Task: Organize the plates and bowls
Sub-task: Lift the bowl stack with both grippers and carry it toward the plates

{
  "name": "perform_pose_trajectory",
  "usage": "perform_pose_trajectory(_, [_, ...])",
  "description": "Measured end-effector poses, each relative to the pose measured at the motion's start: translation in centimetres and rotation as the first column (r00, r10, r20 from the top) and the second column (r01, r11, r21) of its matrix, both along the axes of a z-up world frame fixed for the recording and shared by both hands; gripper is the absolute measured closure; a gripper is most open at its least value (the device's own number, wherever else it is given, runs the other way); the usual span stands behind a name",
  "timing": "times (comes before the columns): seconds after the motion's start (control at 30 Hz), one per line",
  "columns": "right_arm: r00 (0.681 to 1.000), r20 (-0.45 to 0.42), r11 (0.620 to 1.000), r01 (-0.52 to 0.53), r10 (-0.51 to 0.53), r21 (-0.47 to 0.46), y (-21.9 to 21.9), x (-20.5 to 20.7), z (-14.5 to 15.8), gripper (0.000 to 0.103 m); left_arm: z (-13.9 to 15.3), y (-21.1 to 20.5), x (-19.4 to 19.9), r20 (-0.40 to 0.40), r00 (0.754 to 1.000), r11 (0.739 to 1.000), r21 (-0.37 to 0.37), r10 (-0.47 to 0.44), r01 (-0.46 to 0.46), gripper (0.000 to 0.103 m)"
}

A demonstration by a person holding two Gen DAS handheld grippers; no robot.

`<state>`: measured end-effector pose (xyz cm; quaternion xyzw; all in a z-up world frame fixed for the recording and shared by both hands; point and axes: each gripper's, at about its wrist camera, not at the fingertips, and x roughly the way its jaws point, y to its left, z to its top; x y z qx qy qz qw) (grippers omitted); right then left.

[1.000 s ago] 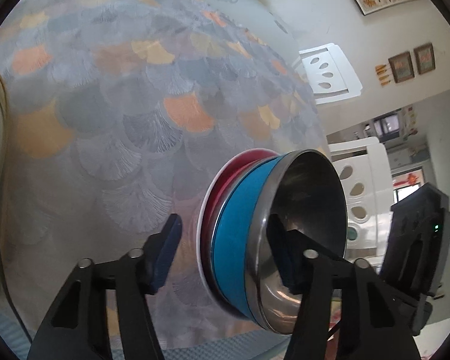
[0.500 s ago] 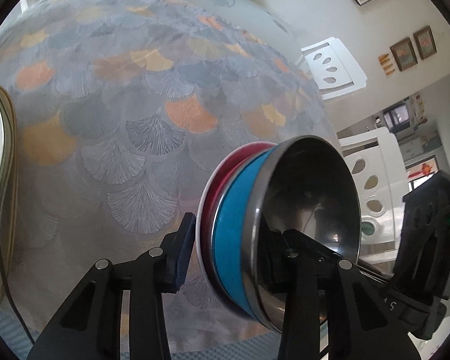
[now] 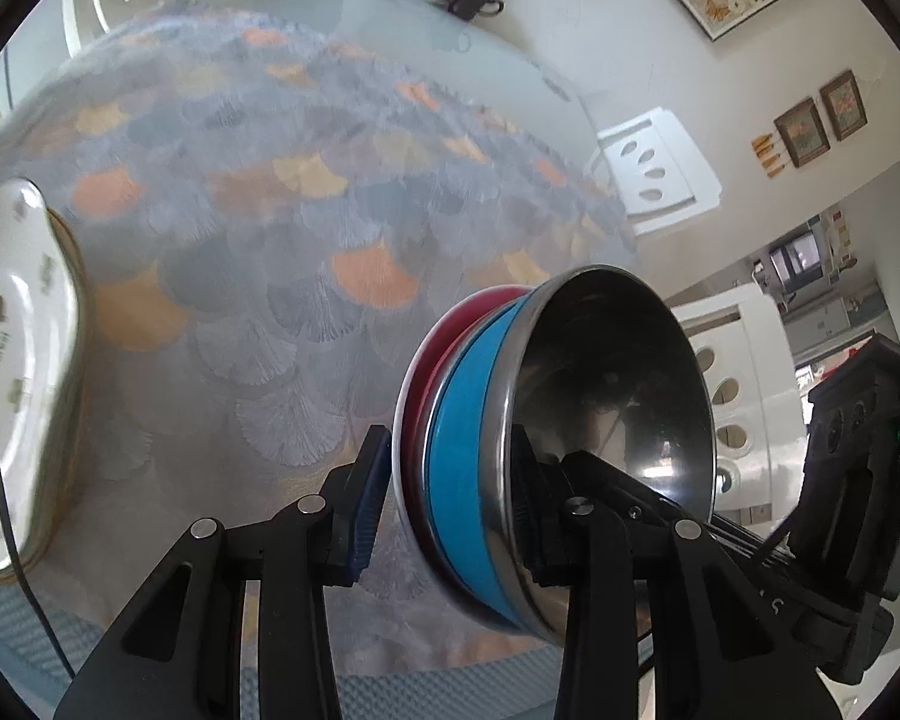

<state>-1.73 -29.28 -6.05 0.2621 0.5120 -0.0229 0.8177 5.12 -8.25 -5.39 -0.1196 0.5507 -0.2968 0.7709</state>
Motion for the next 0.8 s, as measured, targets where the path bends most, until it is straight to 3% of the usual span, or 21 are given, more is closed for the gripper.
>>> perform_pose_trajectory(0.27, [0.992, 0.082, 0.995, -0.092, 0.095, -0.045, 2.7, 1.4, 4.5, 0.058, 4.5, 3.2, -0.4, 0.095, 0.989, 0.994, -0.030, 0.109, -0.107, 0.070])
perform_pose_trajectory(0.43, [0.972, 0.151, 0.984, -0.172, 0.178, -0.052, 6.2, 2.3, 7.9, 0.058, 8.3, 7.4, -0.9, 0.172, 0.964, 0.979, -0.047, 0.205, -0.200, 0.070])
perform_pose_trajectory(0.63, [0.933, 0.218, 0.957, -0.287, 0.287, -0.035, 13.5, 3.5, 11.1, 0.058, 12.2, 14.1, -1.2, 0.240, 0.926, 0.953, 0.004, 0.292, -0.301, 0.070])
perform_pose_trajectory(0.8, [0.924, 0.215, 0.944, -0.329, 0.318, 0.015, 19.2, 4.7, 10.8, 0.058, 12.5, 18.8, -0.5, 0.268, 0.917, 0.943, 0.068, 0.296, -0.325, 0.070])
